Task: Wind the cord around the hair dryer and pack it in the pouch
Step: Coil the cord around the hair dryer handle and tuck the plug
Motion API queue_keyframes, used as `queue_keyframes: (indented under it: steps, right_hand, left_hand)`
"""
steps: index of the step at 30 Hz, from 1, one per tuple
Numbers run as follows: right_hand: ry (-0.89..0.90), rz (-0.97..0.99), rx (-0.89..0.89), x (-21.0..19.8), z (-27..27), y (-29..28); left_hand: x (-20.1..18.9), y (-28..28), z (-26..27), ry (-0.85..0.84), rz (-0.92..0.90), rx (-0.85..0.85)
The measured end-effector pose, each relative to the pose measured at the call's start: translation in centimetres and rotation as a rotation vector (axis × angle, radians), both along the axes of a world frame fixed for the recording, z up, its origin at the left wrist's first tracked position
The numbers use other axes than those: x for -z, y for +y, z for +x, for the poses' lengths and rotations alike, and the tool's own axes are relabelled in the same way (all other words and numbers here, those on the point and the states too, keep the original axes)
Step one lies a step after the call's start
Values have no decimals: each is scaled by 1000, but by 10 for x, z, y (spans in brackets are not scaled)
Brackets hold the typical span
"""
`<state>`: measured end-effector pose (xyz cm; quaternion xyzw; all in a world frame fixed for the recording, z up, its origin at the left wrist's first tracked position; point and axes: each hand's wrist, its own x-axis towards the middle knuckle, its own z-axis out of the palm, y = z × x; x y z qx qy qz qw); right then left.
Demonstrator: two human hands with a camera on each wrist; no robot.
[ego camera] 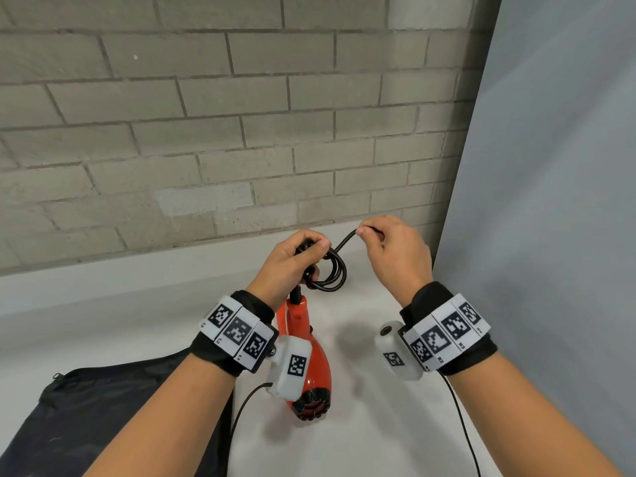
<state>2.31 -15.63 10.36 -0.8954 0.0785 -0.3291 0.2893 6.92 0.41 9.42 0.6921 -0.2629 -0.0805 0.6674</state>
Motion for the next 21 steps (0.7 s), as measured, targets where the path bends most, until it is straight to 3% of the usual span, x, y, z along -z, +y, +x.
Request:
queue_keyframes:
  steps: [7, 14, 18, 21]
  right_hand:
    - [-19, -64, 10, -2, -4, 0]
    - [-88, -137, -18, -7, -5, 1]
    - [-87, -23, -155, 1, 0, -11]
    - [28, -28, -199, 25, 6, -25]
  left_hand:
    - [-7, 2, 3, -58, 157, -23]
    - [-19, 3, 3, -96, 312, 86]
    - [-17, 0, 6, -95, 256, -8]
    - [-12, -2, 12, -62, 159, -125]
